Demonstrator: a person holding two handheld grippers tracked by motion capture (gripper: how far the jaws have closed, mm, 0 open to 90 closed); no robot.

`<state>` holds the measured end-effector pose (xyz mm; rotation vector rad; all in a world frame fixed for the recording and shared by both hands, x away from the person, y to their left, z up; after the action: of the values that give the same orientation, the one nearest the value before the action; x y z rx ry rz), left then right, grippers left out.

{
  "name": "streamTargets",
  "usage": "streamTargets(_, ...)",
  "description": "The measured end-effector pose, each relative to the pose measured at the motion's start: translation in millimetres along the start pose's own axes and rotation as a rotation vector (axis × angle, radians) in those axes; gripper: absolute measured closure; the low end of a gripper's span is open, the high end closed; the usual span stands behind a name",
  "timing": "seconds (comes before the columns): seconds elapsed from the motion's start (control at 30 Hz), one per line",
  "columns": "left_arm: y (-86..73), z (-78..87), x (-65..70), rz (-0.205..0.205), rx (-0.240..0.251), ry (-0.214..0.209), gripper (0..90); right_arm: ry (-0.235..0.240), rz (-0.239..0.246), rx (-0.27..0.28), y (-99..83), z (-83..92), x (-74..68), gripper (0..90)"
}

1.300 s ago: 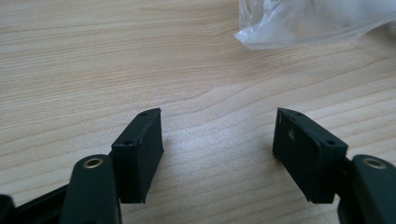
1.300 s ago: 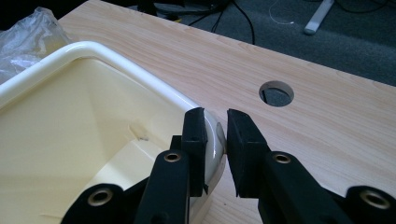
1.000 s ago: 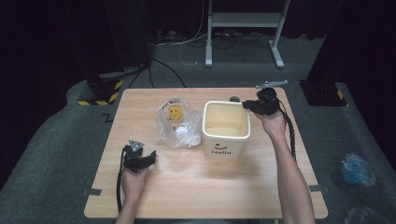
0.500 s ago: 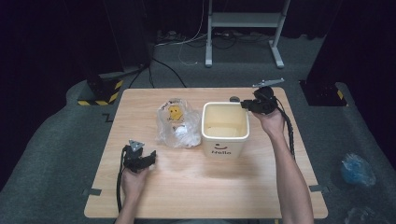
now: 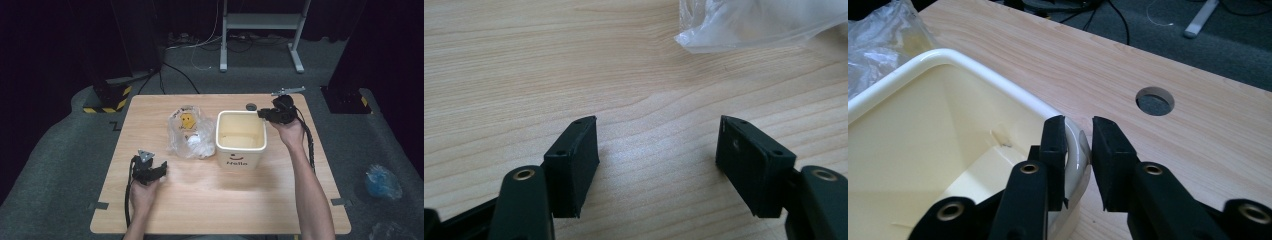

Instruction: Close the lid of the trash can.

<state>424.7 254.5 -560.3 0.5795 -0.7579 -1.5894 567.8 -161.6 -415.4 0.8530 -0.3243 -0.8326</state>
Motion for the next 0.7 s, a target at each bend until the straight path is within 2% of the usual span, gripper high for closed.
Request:
streamTargets(0.3, 0.0, 0.0, 0.0, 0.000, 0.000, 0.000, 33.3, 0.012, -0.008, 0.011, 0.2, -1.1, -4.8, 60.6)
streamTargets(0.7, 0.0, 0.0, 0.0, 0.000, 0.001, 0.000, 33.3, -0.005, 0.007, 0.017, -1.5, -3.9, -10.4, 51.7)
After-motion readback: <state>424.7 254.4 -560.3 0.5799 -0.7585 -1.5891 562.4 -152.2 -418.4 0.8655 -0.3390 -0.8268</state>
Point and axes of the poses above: each handheld gripper's, and its own axes: z roughly backward along the jaws, y roughly out of its top, x roughly to its right, the point moved 5 cm from there along -z, roughly forward along the jaws, and after that the axes turned 4 degrees about z, right-handed, at the moved point
